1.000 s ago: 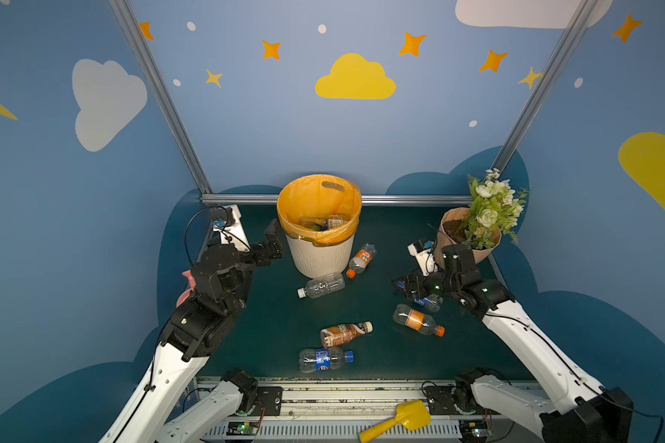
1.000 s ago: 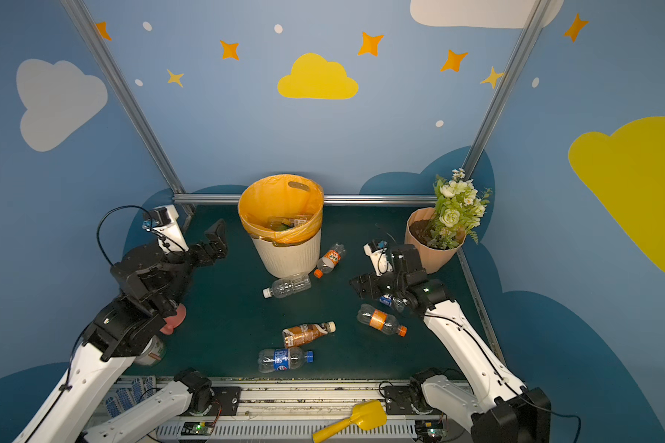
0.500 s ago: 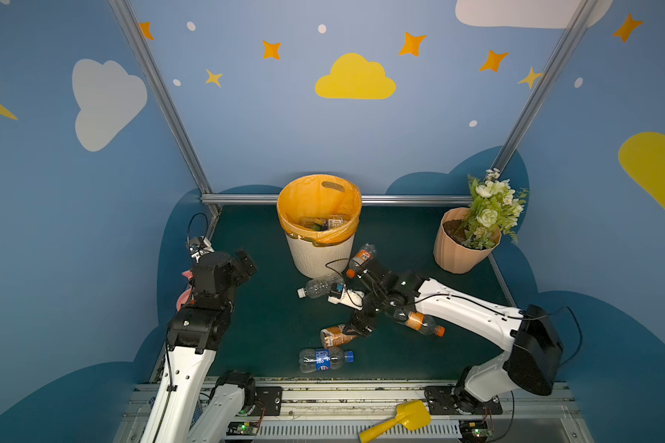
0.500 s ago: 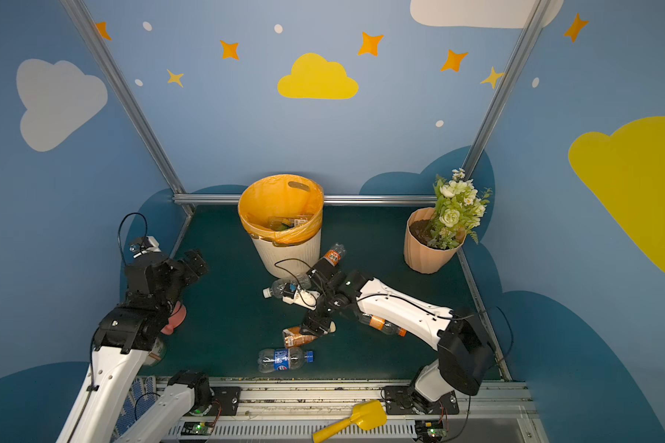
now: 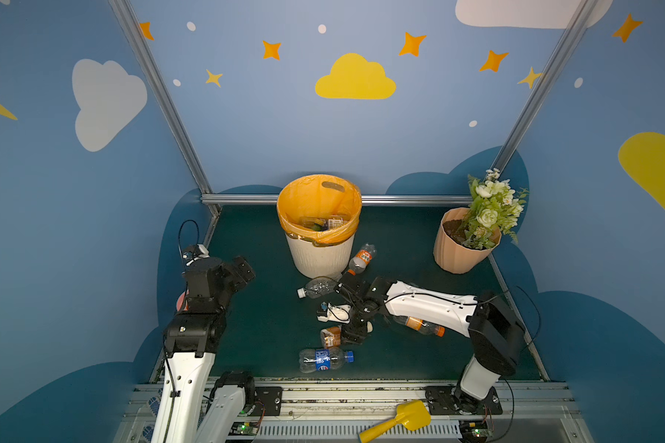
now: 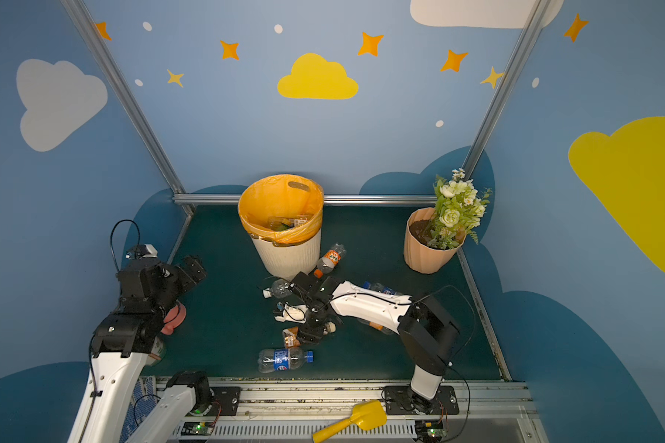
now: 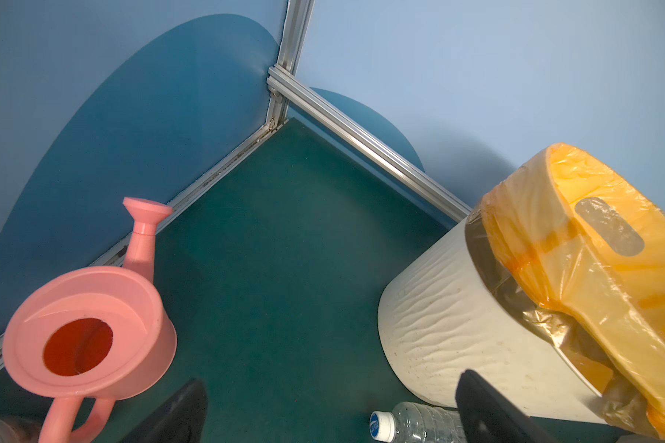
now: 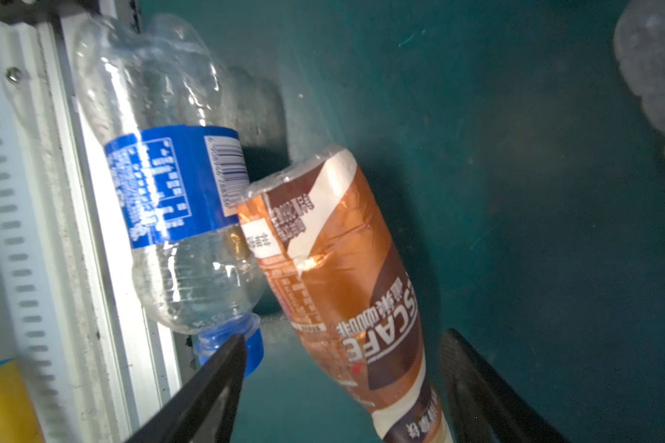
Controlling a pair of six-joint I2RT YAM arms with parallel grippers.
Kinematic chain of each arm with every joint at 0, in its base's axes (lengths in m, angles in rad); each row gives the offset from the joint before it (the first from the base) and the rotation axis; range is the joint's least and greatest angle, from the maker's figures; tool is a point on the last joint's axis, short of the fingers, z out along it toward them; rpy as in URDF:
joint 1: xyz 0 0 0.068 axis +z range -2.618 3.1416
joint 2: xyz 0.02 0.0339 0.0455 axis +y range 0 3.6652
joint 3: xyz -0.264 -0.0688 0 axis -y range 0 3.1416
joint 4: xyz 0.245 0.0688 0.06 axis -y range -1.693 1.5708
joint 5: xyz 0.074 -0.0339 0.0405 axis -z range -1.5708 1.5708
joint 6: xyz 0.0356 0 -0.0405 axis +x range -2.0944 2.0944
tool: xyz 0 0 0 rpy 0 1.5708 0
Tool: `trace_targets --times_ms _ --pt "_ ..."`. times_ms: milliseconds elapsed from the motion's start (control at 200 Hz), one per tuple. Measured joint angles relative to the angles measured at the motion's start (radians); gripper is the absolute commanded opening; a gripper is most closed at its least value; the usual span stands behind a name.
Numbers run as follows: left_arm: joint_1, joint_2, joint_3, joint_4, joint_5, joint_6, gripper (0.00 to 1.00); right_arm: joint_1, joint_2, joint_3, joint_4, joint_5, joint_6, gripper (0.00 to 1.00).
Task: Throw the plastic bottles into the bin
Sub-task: 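Close the right gripper on the brown coffee bottle, then lift the brown coffee bottle with the right gripper over the bin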
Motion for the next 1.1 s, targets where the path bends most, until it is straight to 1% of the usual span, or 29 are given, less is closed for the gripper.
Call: trace_targets --times_ms 210,380,516,681,856,991,1096 --pt "0.002 0.0 0.0 -0.001 0.011 0.0 1.0 0.006 0.028 0.001 0.013 0.024 -0.001 0.78" --pt "0.004 0.0 0.0 -0.004 0.011 0.0 1.0 0.015 0.082 0.019 0.019 0.035 -0.003 0.78" --pt "0.005 0.0 0.0 -0.009 0.012 0.0 1.0 0.018 0.116 0.031 0.023 0.045 -0.005 0.75" --pt "0.005 0.0 0.0 -0.01 0.012 0.0 1.0 0.019 0.138 0.045 0.027 0.052 -0.007 0.67" --pt "0.007 0.0 0.0 -0.012 0.012 0.0 1.0 0.018 0.139 0.051 0.035 0.064 -0.003 0.54" --pt "0.008 0.0 0.0 -0.016 0.012 0.0 1.0 0.005 0.136 0.051 0.045 0.063 0.006 0.49" --pt "0.009 0.0 0.0 -0.018 0.012 0.0 1.0 -0.024 0.113 0.038 0.074 0.053 0.024 0.47"
